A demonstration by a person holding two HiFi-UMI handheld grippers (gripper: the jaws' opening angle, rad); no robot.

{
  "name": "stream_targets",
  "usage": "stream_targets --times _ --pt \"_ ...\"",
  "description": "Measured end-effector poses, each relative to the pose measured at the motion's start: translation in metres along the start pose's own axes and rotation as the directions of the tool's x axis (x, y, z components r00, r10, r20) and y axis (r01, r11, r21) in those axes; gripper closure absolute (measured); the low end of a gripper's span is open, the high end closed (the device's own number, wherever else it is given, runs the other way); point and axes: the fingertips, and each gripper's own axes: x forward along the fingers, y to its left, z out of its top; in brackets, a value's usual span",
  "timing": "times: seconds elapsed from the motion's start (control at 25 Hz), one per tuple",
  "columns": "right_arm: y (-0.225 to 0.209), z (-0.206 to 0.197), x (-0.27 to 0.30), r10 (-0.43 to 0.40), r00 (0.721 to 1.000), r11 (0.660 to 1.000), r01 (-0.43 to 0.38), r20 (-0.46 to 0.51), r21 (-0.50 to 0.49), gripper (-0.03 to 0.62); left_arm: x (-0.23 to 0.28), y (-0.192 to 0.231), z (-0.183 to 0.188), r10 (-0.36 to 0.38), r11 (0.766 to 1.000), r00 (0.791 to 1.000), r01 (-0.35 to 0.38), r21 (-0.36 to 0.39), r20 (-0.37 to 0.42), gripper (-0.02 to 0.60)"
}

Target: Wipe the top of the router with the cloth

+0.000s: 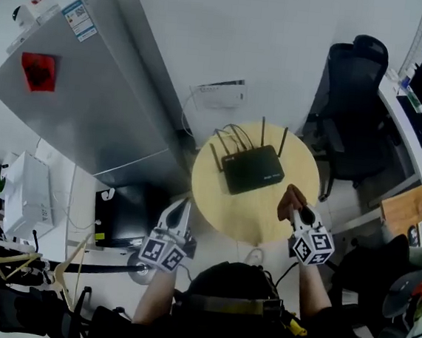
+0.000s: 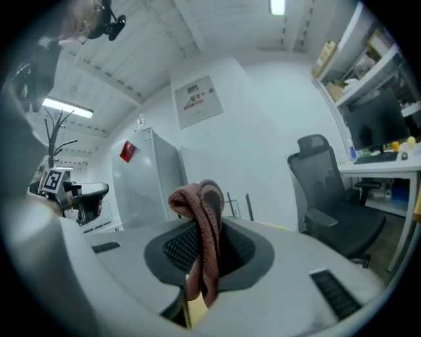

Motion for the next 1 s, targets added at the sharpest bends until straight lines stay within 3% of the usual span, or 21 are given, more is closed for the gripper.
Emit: stream_targets --times 0.16,0.52,0.72,1.0 --pt "0.066 0.015 -0.034 0.029 0.994 0.999 -0.031 0.106 0.024 0.533 -0.05 0.003 0.025 -0.051 0.998 0.999 0.051 0.041 0.016 0.587" --pt "0.178 -0.005 -0.115 -0.028 0.992 1.0 0.029 0.124 -0.004 0.531 -0.172 0.01 0.025 -0.047 0.999 0.999 0.047 0.004 0.021 0.588" --pt "0.19 -0.006 -0.138 -0.037 0.99 0.999 0.042 0.133 -0.029 0.533 -0.206 0.017 0.031 0.008 0.999 0.999 -0.01 0.042 0.048 0.588" --pt "0.172 0.02 -0.175 -0.014 0.966 1.0 0.02 0.257 -0.021 0.533 -0.208 -0.007 0.024 -0.039 0.998 0.999 0.038 0.049 0.013 0.588"
